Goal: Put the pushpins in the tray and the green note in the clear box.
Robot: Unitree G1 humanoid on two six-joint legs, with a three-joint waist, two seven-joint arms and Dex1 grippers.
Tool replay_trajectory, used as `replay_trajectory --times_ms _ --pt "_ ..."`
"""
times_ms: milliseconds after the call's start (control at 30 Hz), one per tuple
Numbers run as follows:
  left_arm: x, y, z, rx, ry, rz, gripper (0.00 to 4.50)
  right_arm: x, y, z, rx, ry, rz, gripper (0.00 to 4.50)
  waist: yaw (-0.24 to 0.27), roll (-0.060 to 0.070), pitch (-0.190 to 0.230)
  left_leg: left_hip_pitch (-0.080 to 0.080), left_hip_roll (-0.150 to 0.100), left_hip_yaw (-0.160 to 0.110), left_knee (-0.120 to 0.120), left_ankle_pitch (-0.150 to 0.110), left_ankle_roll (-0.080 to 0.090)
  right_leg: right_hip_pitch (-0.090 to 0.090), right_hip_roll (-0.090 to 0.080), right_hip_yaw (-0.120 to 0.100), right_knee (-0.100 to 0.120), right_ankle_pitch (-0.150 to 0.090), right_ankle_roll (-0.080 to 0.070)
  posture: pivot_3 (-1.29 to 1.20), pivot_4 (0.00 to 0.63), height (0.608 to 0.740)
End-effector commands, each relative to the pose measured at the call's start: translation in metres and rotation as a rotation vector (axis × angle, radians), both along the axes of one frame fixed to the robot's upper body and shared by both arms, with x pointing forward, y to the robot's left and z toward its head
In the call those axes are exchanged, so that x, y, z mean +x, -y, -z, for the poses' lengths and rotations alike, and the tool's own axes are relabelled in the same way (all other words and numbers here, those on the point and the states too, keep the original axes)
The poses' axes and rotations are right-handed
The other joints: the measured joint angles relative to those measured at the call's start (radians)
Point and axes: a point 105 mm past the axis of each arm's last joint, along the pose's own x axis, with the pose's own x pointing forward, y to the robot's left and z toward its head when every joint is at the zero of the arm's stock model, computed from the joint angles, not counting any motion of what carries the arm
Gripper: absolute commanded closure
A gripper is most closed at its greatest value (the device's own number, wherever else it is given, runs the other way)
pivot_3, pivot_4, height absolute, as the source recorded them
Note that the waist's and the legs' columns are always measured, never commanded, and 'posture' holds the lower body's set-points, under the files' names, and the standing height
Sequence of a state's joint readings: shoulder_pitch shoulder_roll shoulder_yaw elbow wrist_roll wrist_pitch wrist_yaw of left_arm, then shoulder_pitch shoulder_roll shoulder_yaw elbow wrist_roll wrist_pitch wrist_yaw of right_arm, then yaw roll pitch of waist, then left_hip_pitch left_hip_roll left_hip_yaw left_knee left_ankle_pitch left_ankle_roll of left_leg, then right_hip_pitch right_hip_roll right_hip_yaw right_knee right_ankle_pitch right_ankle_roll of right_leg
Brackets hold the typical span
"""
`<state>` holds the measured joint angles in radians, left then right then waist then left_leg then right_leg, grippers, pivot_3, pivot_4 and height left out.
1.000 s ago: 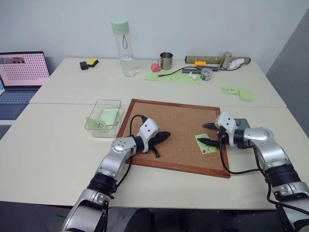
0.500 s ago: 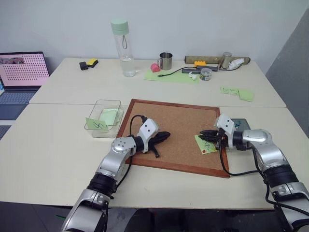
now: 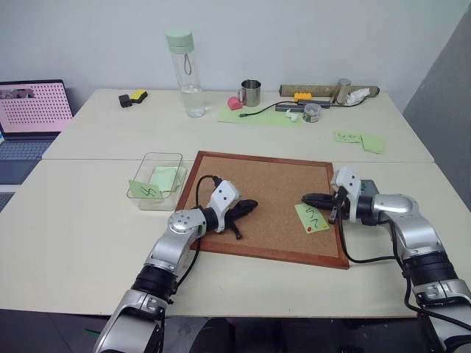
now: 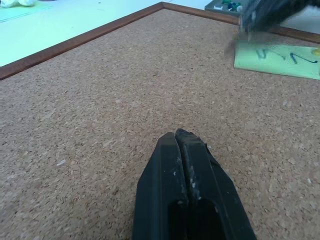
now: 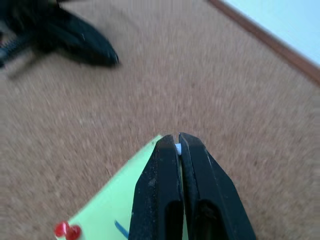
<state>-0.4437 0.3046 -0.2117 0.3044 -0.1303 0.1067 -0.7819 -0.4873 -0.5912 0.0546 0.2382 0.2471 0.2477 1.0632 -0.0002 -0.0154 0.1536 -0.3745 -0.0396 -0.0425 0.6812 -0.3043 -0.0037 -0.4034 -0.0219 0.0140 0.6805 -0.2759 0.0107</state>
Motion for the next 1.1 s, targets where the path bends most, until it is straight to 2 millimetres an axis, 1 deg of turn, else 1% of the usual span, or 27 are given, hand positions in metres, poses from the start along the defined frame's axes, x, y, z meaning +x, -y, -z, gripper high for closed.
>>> replay_trajectory --times_ms 33,100,167,233,300,367,467,600,667,700,733,833,967,1100 --pt "-0.009 -0.001 0.030 0.059 -0.098 -0.009 4.50 0.000 0.004 -0.021 0.037 0.050 0.024 4.47 0.000 0.000 0.000 0.000 0.000 0.000 0.000 0.000 0.000 0.000 0.000 0.000 0.000 0.000 0.000 0.00 0.150 0.740" --pt "-0.010 0.001 0.030 0.059 -0.099 -0.008 4.50 0.000 0.009 -0.024 0.044 0.051 0.041 4.47 0.000 0.000 0.000 0.000 0.000 0.000 0.000 0.000 0.000 0.000 0.000 0.000 0.000 0.000 0.000 0.00 0.150 0.740" --pt "-0.010 0.002 0.030 0.060 -0.099 -0.006 4.50 0.003 0.020 -0.032 0.054 0.065 0.092 4.47 0.001 0.001 -0.001 0.000 0.000 0.000 0.000 0.000 0.000 0.000 0.000 0.000 0.000 0.000 0.000 0.00 0.150 0.740" --pt "-0.011 0.003 0.030 0.060 -0.098 -0.003 4.50 0.008 0.034 -0.037 0.031 0.084 0.151 4.47 0.002 0.001 -0.001 0.000 0.000 0.000 0.000 0.000 0.000 0.000 0.000 0.000 0.000 0.000 0.000 0.00 0.150 0.740" --pt "-0.011 0.003 0.030 0.063 -0.097 0.000 4.50 0.016 0.055 -0.038 -0.030 0.105 0.242 4.47 0.002 0.001 -0.001 0.000 0.000 0.000 0.000 0.000 0.000 0.000 0.000 0.000 0.000 0.000 0.000 0.00 0.150 0.740" --pt "-0.011 0.003 0.029 0.070 -0.090 0.004 4.50 0.022 0.077 -0.036 -0.081 0.106 0.332 4.47 0.002 0.001 -0.001 0.000 0.000 0.000 0.000 0.000 0.000 0.000 0.000 0.000 0.000 0.000 0.000 0.00 0.150 0.740" --pt "-0.012 0.005 0.028 0.069 -0.085 0.010 4.50 0.027 0.101 -0.027 -0.156 0.087 0.427 4.47 0.002 0.001 -0.001 0.000 0.000 0.001 0.000 0.000 0.000 0.000 0.000 0.000 0.000 0.000 0.000 0.00 0.150 0.740" --pt "-0.014 0.008 0.027 0.077 -0.076 0.024 4.50 0.026 0.117 -0.009 -0.253 0.054 0.482 4.47 0.001 0.002 -0.002 0.000 0.000 0.001 -0.001 0.000 0.000 0.000 0.000 0.001 -0.001 0.000 0.000 0.00 0.150 0.740" --pt "-0.014 0.008 0.028 0.081 -0.074 0.026 4.50 0.027 0.123 -0.006 -0.272 0.054 0.521 4.05 0.001 0.003 -0.002 0.000 0.000 0.002 -0.001 0.000 0.000 0.000 0.000 0.001 -0.001 0.000 0.000 0.00 0.150 0.740" --pt "-0.014 0.008 0.028 0.082 -0.074 0.026 4.50 0.028 0.125 -0.005 -0.273 0.054 0.531 3.95 0.001 0.003 -0.002 0.000 0.000 0.002 -0.001 0.000 0.000 0.000 0.000 0.001 -0.001 0.000 0.000 0.00 0.150 0.740" --pt "-0.014 0.008 0.028 0.083 -0.074 0.026 4.50 0.028 0.126 -0.005 -0.275 0.055 0.537 3.69 0.001 0.003 -0.002 0.000 0.000 0.002 -0.001 0.000 0.000 0.000 0.000 0.001 -0.001 0.000 0.000 0.00 0.150 0.740" --pt "-0.016 0.007 0.029 0.087 -0.076 0.027 4.50 0.028 0.126 -0.004 -0.274 0.052 0.538 3.04 0.001 0.003 -0.002 0.000 0.000 0.002 -0.001 0.000 0.000 0.000 0.000 0.001 -0.001 0.000 0.000 0.00 0.150 0.740" --pt "-0.017 0.006 0.030 0.094 -0.079 0.032 4.50 0.025 0.126 -0.002 -0.281 0.043 0.535 2.28 0.001 0.003 -0.002 0.000 0.000 0.002 -0.001 0.000 0.000 0.000 0.000 0.001 -0.001 0.000 0.000 0.00 0.150 0.740" --pt "-0.018 0.006 0.030 0.097 -0.079 0.034 4.50 0.023 0.126 -0.002 -0.286 0.046 0.525 1.35 0.001 0.003 -0.002 0.000 0.000 0.002 -0.001 0.000 0.000 0.000 0.000 0.001 -0.001 0.000 0.000 0.00 0.150 0.740"
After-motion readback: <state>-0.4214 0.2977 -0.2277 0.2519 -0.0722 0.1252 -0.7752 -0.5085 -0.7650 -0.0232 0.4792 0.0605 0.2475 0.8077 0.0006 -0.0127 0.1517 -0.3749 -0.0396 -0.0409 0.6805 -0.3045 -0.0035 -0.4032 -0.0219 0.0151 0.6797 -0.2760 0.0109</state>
